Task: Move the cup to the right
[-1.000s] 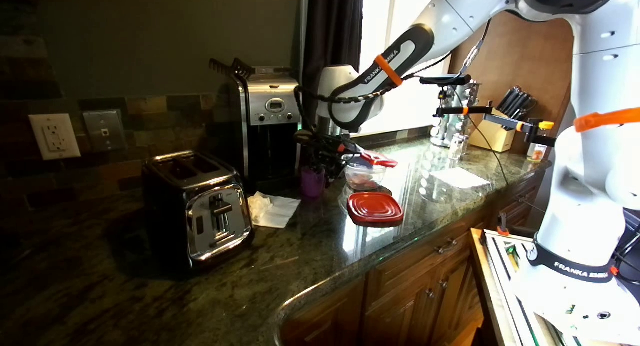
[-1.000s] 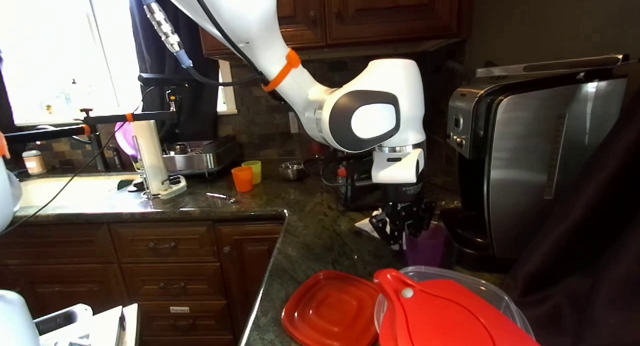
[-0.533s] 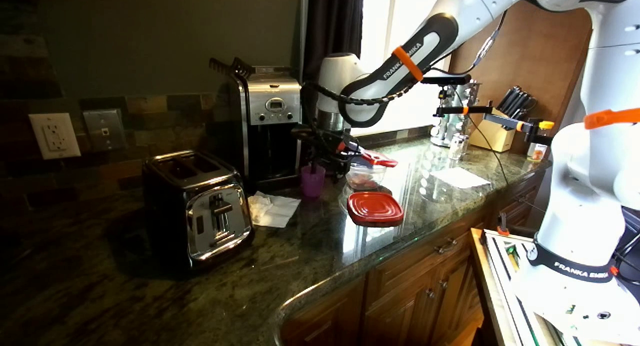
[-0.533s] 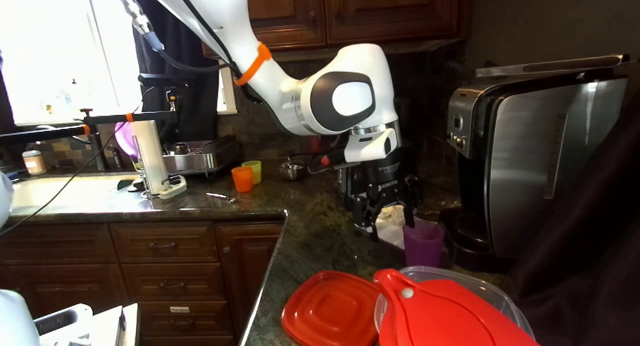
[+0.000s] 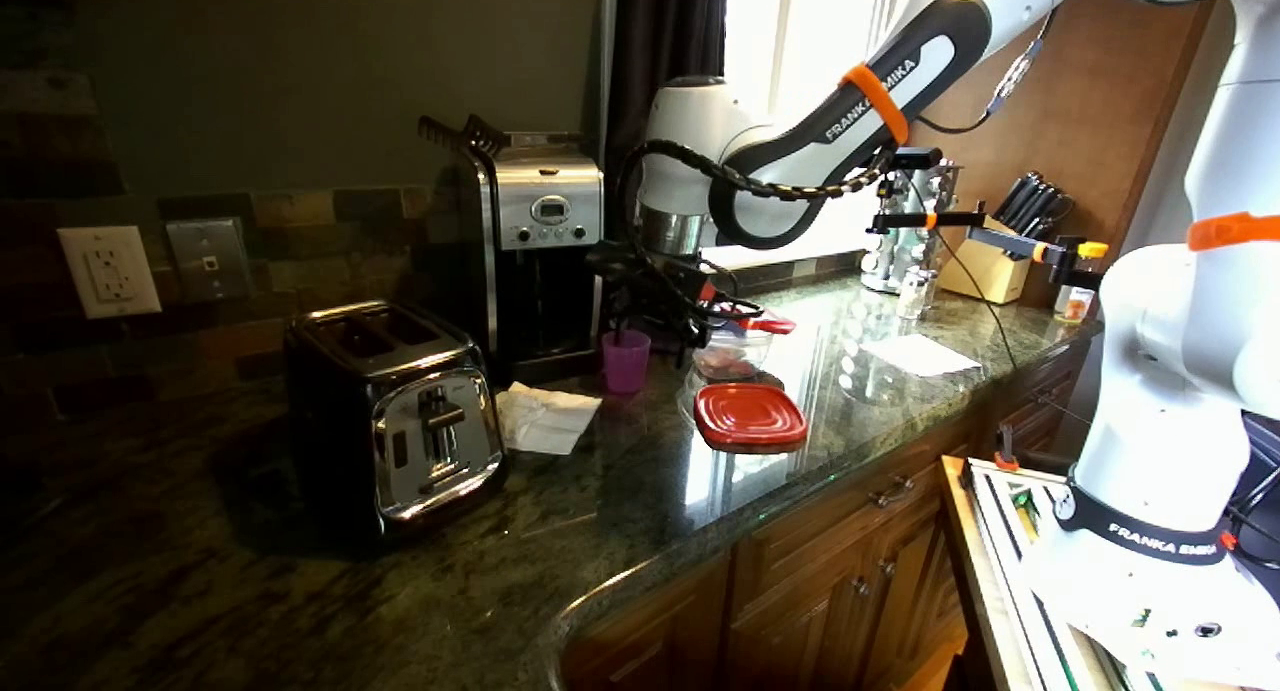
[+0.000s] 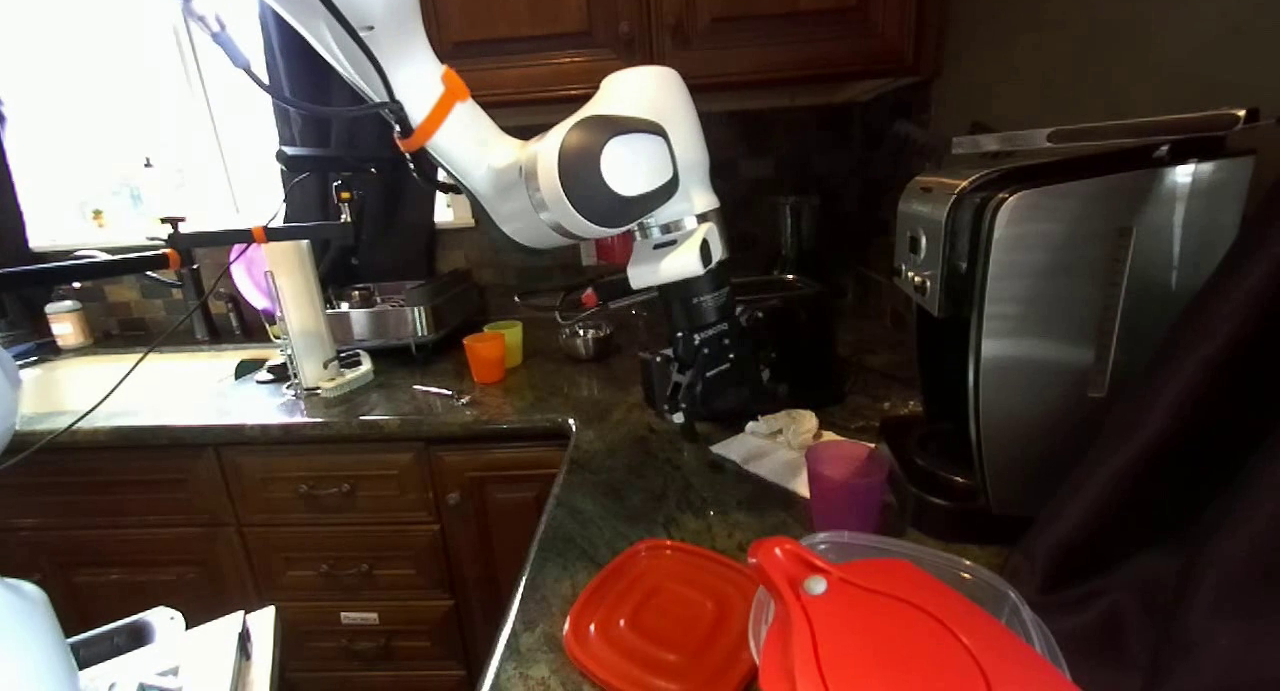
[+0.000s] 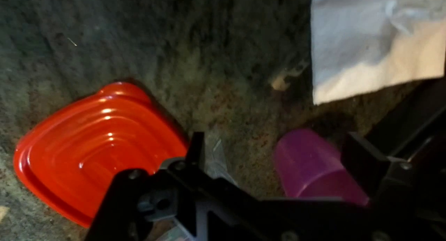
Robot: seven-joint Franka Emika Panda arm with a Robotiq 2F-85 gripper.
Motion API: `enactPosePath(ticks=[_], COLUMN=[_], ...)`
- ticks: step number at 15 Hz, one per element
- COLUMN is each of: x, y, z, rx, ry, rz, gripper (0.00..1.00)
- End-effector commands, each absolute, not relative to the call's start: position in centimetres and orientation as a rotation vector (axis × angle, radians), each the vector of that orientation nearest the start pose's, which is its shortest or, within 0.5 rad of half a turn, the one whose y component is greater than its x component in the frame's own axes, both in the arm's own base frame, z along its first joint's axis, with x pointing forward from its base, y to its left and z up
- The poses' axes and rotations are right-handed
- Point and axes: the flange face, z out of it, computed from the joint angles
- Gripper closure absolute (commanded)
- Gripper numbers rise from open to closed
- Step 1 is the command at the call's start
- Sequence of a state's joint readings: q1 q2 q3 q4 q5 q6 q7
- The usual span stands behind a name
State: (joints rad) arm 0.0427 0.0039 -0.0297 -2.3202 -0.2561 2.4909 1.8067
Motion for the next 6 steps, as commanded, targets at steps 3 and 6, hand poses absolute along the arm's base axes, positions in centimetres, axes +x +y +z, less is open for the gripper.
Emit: enactPosePath(ticks=[3, 6], x=[49.7, 50.6], y=[6.4, 6.7], z=[33.6, 33.4], rx=[-2.442, -2.436], ry=[1.89, 1.9], rz=[-0.143, -0.167], gripper=[0.0, 0.0])
